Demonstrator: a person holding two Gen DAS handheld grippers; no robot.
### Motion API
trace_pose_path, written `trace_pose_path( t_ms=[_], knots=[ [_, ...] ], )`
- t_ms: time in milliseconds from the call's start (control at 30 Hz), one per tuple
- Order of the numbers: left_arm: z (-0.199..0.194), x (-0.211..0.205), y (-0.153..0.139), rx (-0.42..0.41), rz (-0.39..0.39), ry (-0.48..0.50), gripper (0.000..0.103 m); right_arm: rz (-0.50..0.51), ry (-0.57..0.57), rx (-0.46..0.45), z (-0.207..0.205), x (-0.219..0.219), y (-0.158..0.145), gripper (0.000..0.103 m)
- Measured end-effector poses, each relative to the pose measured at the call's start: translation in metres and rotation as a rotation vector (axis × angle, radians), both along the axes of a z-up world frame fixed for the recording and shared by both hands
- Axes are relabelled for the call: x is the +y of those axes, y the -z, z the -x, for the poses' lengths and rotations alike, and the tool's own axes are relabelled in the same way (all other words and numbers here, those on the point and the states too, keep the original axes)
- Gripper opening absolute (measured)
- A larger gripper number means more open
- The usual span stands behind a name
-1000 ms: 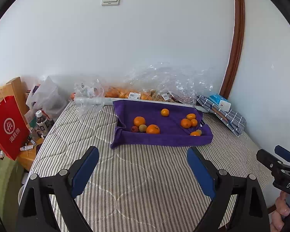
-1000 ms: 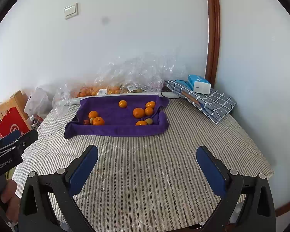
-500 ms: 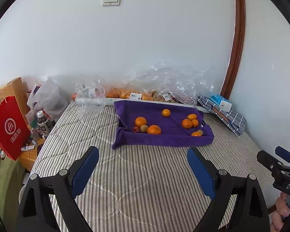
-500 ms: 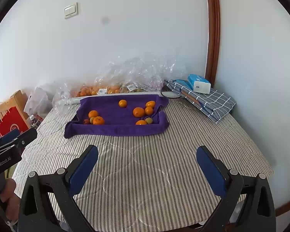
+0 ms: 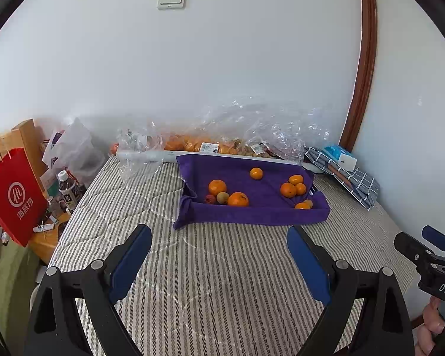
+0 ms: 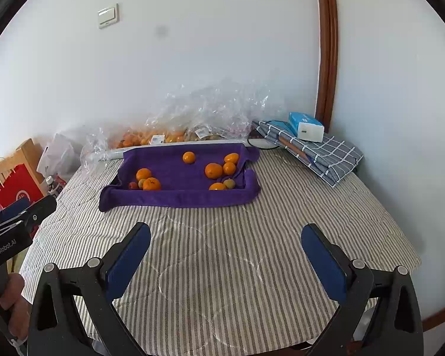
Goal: Organize fruits
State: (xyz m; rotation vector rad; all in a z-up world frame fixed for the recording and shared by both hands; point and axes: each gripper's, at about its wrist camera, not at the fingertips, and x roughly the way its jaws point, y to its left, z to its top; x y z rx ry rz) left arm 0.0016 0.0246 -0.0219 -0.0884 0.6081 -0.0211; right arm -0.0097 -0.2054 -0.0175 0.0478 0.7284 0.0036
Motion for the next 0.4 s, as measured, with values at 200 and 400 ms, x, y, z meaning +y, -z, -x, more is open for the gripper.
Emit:
trace_pose_path(
  t_ms=[200,400],
  knots=[
    [-0.0002,0.0007,-0.0001,0.002,-0.002,0.0,0.093,-0.002,-0.001,-0.001,-0.001,0.0002,0.0004,0.1],
    [-0.0007,-0.0002,-0.0003,-0.003,-0.009,0.009,0.093,0.0,-0.001,0.0,-0.001,0.0004,0.0003,0.1]
  ],
)
